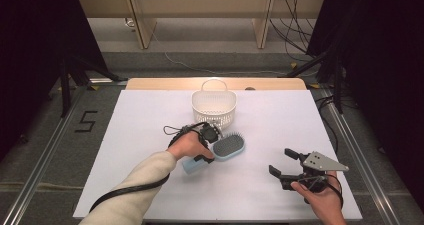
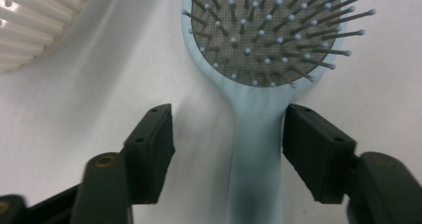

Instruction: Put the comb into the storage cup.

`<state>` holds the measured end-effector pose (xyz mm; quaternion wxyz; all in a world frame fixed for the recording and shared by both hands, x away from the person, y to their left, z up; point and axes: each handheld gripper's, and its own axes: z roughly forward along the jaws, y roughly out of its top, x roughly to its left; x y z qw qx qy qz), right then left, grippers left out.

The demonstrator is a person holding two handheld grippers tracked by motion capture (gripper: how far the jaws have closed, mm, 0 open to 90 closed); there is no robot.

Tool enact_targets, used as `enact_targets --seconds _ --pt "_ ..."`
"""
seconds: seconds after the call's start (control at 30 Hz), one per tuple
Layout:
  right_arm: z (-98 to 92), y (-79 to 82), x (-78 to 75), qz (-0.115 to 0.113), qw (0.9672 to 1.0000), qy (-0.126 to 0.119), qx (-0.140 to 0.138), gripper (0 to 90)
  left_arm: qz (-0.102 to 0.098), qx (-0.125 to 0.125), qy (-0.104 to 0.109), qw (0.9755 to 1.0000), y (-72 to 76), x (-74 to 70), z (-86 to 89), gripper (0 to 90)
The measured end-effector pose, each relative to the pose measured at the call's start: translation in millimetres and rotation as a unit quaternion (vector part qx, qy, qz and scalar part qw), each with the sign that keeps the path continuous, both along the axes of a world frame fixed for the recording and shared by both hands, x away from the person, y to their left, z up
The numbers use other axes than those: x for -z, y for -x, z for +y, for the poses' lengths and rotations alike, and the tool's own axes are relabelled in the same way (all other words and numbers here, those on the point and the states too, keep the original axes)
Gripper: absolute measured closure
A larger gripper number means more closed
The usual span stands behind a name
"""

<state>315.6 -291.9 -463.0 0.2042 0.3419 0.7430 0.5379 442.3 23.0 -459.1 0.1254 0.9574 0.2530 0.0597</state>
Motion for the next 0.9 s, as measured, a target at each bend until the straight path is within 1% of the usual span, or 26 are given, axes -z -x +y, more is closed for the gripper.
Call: enact_targets --seconds 0.23,0.3,0.33,0.4,0.5,0.57,0.67,0.77,0.9 --pt "0.0 0.0 0.0 0.000 1.0000 0.001 0.000 15.8 0.011 0.002 -0.007 0.9999 -0.7 1.0 -4.5 45.6" --pt "-0.1 -0.1 0.1 0.000 1.0000 0.001 0.000 15.8 0.016 0.002 -0.011 0.9998 -1.4 1.2 -5.6 48.3" --pt "-0.1 -0.1 0.1 0.000 1.0000 0.001 0.000 15.8 0.020 0.001 -0.009 0.9998 -2.0 1.0 -5.9 48.3" --pt "-0.1 -0.1 0.0 0.000 1.0000 0.000 0.000 15.8 0.024 0.001 -0.010 0.9997 -2.6 0.7 -6.6 51.0" --pt "-0.3 -0.1 0.0 0.000 1.0000 0.001 0.000 15.8 0.030 0.002 -0.012 0.9995 -4.0 0.7 -7.6 52.0" --pt "-0.5 0.1 0.0 0.003 1.0000 0.003 0.000 15.8 0.040 0.000 -0.014 0.9991 -5.3 0.4 -8.5 54.2" --pt "-0.6 0.1 0.0 0.002 1.0000 0.004 -0.001 15.8 0.044 -0.002 -0.014 0.9989 -5.8 0.3 -8.8 55.6" --pt "-0.5 0.0 0.1 0.003 1.0000 0.003 -0.001 15.8 0.045 0.002 -0.016 0.9988 -5.5 0.0 -9.8 57.5" --pt "-0.4 0.0 0.1 0.002 1.0000 0.004 -0.001 15.8 0.049 0.007 -0.022 0.9985 -4.4 -0.6 -12.2 64.8"
